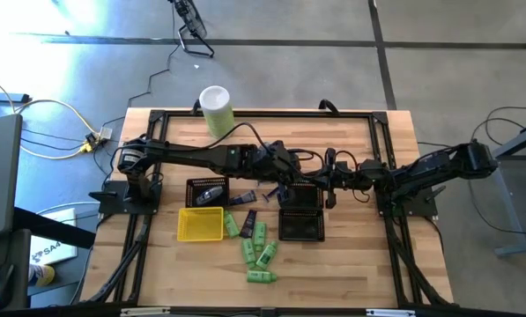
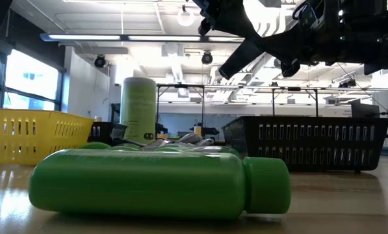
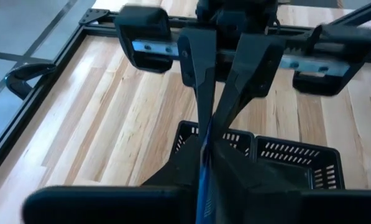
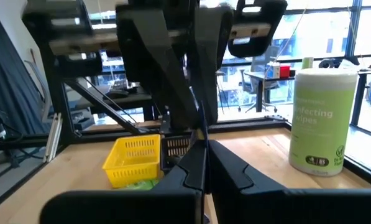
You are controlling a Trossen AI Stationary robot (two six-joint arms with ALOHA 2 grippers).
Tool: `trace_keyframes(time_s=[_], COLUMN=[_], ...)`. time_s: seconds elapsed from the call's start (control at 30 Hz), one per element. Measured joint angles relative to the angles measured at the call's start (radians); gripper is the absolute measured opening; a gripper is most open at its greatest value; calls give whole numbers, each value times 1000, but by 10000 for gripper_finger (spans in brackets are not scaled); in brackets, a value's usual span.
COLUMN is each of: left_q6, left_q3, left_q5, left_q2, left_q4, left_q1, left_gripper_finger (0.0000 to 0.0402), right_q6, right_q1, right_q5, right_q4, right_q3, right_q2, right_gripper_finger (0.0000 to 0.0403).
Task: Pick & Place Travel size toiletries
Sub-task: Put the blue shave cream into the top right black bin
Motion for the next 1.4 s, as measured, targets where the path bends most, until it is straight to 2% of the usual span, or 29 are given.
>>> trace_keyframes(time_s=[0.4, 0.57, 1.03, 1.2, 1.4], left_q6=[0, 17, 17, 9, 61], left_q3=[0, 0, 0, 2, 2], left_q5=[-5, -5, -5, -4, -4], left_q2=[-1, -1, -1, -1, -4], left_q4=[-5, -7, -5, 58, 40], left_q1=[0, 0, 0, 0, -1], left_gripper_finger=[164, 200, 210, 210, 210], right_q6=[0, 0, 0, 0, -1], right_q1=[0, 0, 0, 0, 0], right_q5=[0, 0, 0, -1, 0], right_q4=[5, 6, 8, 8, 8], right_q3=[0, 0, 0, 0, 0], right_q2=[0, 0, 0, 0, 0], right_gripper_finger=[3, 3, 3, 3, 3])
